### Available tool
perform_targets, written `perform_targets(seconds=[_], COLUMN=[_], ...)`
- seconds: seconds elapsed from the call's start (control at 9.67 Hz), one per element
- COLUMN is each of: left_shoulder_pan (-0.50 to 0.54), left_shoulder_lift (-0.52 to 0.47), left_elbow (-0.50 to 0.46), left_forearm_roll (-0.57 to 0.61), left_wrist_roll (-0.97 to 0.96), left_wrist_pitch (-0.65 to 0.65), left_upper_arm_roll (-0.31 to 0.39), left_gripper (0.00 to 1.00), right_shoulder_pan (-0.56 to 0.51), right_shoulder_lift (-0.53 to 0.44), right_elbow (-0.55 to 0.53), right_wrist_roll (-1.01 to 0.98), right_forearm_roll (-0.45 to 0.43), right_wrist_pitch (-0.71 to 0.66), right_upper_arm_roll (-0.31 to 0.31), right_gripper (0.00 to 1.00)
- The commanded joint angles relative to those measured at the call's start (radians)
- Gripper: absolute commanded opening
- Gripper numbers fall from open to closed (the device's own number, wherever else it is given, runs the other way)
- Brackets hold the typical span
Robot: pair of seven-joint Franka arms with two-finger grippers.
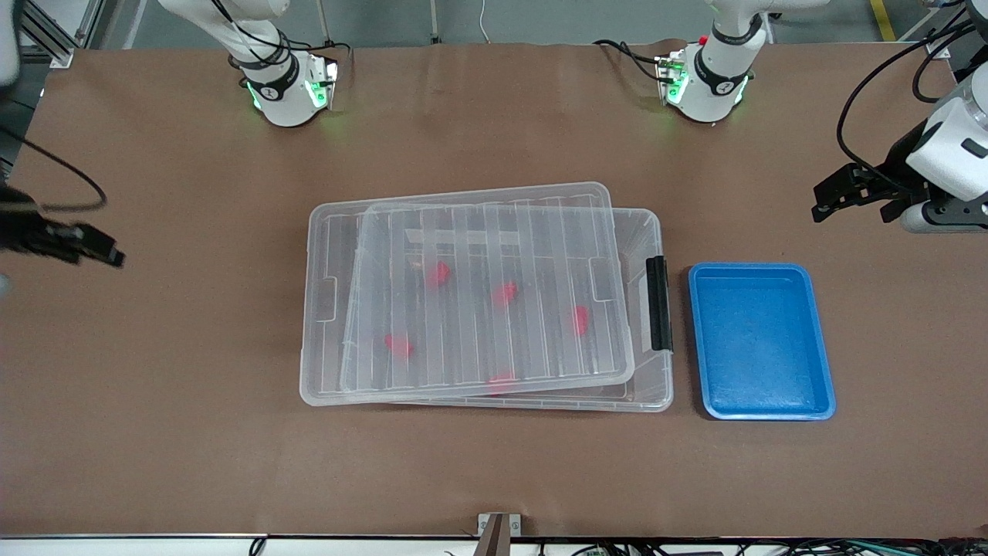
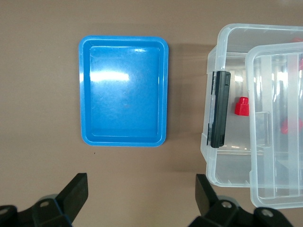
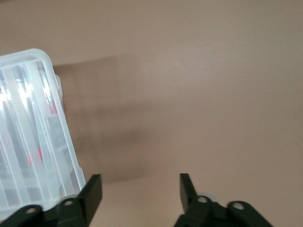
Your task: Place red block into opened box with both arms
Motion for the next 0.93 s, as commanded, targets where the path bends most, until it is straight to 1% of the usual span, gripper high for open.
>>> perform_targets(seconds=[0.0,0.1,0.21,0.31,0.41,0.52,0.62,0.83], left_shoulder_pan=[-0.003,-0.003,-0.002,-0.002,-0.003,-0.003,-0.003,-0.002], left_shoulder_lift=[0.018,0.018,0.019,0.018,0.019,0.019,0.019,0.019], left_elbow=[-0.006,-0.006,-0.006,-0.006,-0.006,-0.006,-0.008,-0.005], left_forearm_roll=[-0.01,-0.011,-0.011,-0.01,-0.01,-0.01,-0.01,-0.01], left_wrist_roll=[0.001,0.001,0.001,0.003,0.003,0.001,0.001,0.004], left_wrist_pitch=[-0.015,-0.015,-0.015,-0.015,-0.015,-0.015,-0.015,-0.015], left_upper_arm_roll=[0.002,0.0,0.0,0.0,0.0,0.002,0.002,0.0], left_gripper=[1.0,1.0,1.0,1.0,1.0,1.0,1.0,1.0], right_shoulder_pan=[-0.034,-0.031,-0.03,-0.028,-0.03,-0.037,-0.04,-0.034], right_shoulder_lift=[-0.11,-0.141,-0.213,-0.276,-0.275,-0.261,-0.24,-0.235], right_elbow=[-0.097,-0.123,-0.22,-0.341,-0.359,-0.342,-0.333,-0.33], right_wrist_roll=[0.006,0.004,0.002,-0.001,-0.01,-0.028,-0.036,-0.025], right_forearm_roll=[-0.012,-0.005,-0.005,-0.014,-0.015,-0.017,-0.011,-0.017], right_wrist_pitch=[0.0,-0.011,0.02,0.106,0.13,0.123,0.127,0.127], right_upper_arm_roll=[-0.017,-0.043,-0.048,-0.046,-0.048,-0.049,-0.074,-0.082], right_gripper=[1.0,1.0,1.0,1.0,1.0,1.0,1.0,1.0])
